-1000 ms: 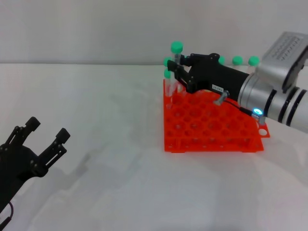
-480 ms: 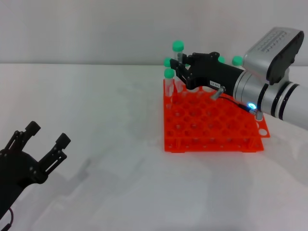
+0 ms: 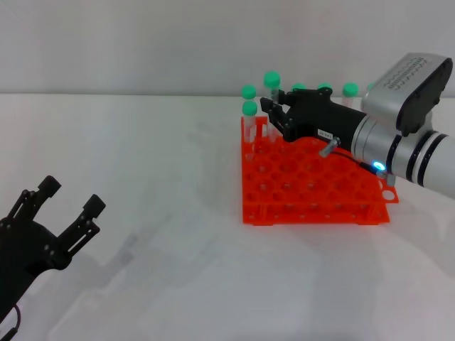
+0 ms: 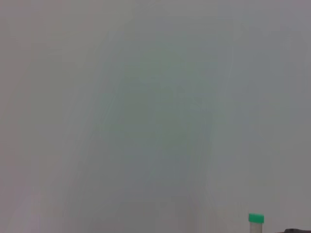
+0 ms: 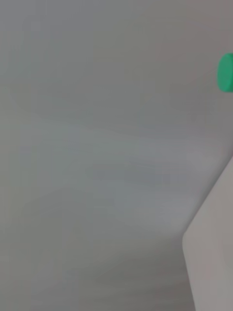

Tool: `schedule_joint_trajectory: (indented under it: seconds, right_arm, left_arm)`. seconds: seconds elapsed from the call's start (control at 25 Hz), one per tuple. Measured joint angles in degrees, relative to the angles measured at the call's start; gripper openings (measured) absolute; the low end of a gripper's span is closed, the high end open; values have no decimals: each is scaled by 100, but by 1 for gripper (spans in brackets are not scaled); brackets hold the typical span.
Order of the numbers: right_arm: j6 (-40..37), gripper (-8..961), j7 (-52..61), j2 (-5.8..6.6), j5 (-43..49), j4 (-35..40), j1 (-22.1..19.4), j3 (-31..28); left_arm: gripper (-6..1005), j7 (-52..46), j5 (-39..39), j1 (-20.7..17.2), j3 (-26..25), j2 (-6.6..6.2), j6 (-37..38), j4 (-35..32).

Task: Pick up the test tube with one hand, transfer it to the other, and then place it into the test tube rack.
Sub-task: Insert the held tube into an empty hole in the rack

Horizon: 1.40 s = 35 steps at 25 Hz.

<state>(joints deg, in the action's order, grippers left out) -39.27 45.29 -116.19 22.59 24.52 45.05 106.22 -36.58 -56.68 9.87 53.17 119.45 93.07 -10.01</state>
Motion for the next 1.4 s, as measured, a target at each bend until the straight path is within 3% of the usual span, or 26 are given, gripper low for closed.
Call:
schedule_joint_trajectory:
  seconds: [0.64, 1.4]
  right_arm:
    - [63, 194, -144, 0, -740, -80, 121, 388]
    - [559, 194, -84, 0, -843, -58, 327, 649]
  left_arm:
    - [892, 2, -10, -19, 68, 8, 227, 0]
    - [892, 75, -9, -30, 151, 8, 313, -1]
